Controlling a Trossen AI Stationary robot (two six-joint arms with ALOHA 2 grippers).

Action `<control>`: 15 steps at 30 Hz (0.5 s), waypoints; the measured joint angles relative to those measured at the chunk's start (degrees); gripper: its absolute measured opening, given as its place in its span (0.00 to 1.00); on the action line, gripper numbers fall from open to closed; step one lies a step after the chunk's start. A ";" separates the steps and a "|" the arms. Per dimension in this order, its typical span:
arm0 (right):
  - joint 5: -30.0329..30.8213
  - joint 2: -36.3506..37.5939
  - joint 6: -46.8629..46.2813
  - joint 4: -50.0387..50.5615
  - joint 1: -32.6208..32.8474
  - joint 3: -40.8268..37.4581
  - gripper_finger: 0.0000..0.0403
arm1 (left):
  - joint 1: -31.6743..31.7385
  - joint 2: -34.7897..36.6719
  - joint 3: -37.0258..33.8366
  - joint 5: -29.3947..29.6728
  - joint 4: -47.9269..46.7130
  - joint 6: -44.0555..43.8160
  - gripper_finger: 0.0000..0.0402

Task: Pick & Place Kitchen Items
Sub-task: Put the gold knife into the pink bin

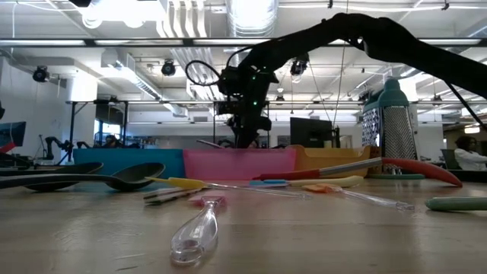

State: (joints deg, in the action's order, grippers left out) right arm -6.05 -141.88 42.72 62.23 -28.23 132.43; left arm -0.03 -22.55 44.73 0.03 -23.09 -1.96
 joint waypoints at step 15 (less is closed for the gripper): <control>-1.98 -0.59 1.04 -1.20 0.61 -1.41 0.07 | 0.00 0.00 0.00 0.00 0.00 0.00 0.12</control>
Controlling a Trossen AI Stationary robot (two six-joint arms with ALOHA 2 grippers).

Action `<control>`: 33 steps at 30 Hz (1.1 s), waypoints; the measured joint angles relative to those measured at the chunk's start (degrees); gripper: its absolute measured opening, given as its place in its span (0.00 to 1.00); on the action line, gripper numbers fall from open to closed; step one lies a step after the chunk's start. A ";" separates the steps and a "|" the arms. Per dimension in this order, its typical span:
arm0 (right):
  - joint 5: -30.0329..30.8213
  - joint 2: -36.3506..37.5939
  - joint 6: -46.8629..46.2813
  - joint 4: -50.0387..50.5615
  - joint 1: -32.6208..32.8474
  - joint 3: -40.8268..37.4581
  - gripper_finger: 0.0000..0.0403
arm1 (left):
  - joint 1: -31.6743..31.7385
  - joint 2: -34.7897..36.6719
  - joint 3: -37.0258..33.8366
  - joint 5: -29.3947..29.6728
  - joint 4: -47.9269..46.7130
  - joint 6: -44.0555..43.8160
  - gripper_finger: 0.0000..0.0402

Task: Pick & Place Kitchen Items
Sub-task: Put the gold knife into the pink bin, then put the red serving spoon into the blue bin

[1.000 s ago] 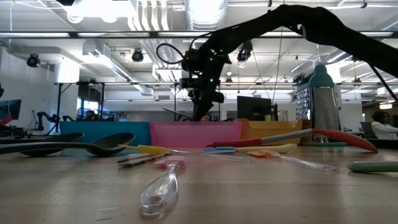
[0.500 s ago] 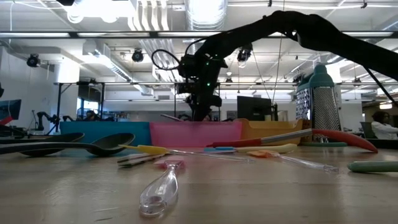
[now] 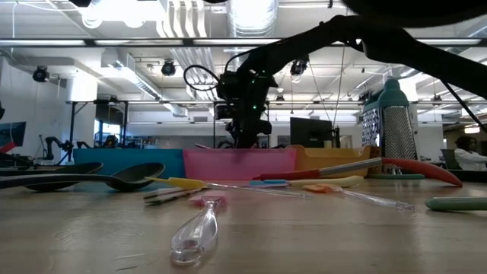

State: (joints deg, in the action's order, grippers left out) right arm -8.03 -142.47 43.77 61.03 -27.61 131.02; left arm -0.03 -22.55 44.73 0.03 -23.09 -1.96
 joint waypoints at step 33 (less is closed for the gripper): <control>5.20 1.95 -4.29 -0.26 0.55 -0.11 0.27 | 0.00 0.00 0.00 0.00 0.02 0.00 0.12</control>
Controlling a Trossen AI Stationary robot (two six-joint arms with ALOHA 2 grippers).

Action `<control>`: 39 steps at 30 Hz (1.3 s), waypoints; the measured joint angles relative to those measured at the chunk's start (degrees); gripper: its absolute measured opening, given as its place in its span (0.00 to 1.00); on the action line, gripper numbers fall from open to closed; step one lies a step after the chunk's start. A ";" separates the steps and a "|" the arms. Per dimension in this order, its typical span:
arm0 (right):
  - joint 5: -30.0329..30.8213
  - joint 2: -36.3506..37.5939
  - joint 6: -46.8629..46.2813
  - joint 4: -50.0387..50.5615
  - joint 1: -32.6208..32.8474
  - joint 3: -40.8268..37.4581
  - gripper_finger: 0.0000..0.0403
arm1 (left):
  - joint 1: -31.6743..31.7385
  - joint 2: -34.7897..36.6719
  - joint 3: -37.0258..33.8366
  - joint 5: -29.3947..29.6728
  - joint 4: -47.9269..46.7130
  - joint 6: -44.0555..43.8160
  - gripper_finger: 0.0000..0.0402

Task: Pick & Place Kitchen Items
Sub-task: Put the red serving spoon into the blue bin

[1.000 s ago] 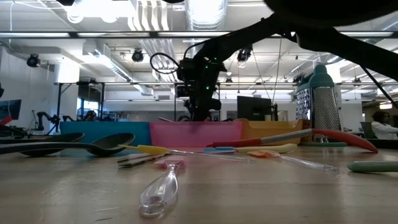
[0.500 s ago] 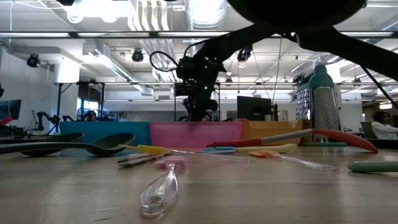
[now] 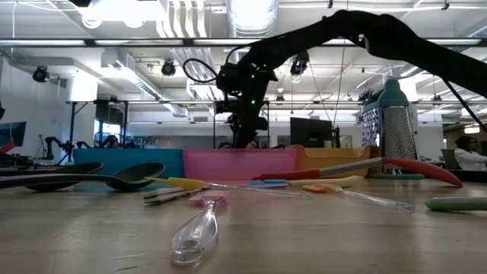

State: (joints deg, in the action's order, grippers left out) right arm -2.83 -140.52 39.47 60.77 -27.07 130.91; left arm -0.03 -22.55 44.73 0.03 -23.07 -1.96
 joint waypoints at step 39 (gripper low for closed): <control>0.00 23.50 -24.88 24.87 13.86 0.00 0.11 | 0.01 0.00 0.00 0.02 -0.03 0.00 0.12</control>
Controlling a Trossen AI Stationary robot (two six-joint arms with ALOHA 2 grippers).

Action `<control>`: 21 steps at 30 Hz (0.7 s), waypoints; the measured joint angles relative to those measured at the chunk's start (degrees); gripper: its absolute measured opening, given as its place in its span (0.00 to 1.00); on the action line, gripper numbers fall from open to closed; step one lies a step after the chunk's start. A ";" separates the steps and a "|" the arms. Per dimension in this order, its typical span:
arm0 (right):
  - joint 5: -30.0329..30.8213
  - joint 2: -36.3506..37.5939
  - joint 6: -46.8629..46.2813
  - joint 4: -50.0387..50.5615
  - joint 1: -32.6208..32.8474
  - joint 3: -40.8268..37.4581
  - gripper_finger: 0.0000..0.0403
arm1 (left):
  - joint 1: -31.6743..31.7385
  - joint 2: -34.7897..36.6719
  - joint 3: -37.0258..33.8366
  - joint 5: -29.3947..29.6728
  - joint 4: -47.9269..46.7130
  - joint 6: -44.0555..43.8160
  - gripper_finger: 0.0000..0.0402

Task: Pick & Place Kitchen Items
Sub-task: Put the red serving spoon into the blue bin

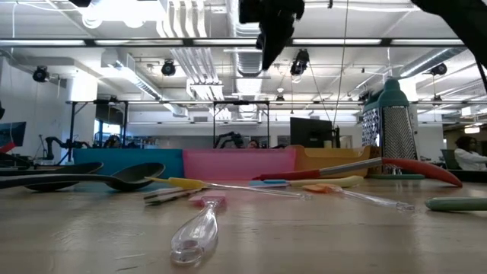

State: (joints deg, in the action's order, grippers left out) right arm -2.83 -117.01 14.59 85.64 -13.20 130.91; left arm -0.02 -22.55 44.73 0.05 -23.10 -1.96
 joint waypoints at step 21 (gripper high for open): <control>4.74 16.69 -24.72 4.34 13.09 -11.21 0.08 | 0.01 0.00 0.00 -0.02 -0.10 0.00 0.12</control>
State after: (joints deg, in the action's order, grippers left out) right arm 1.91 -100.32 -10.12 89.99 -0.11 119.70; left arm -0.01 -22.55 44.73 0.03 -23.20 -1.96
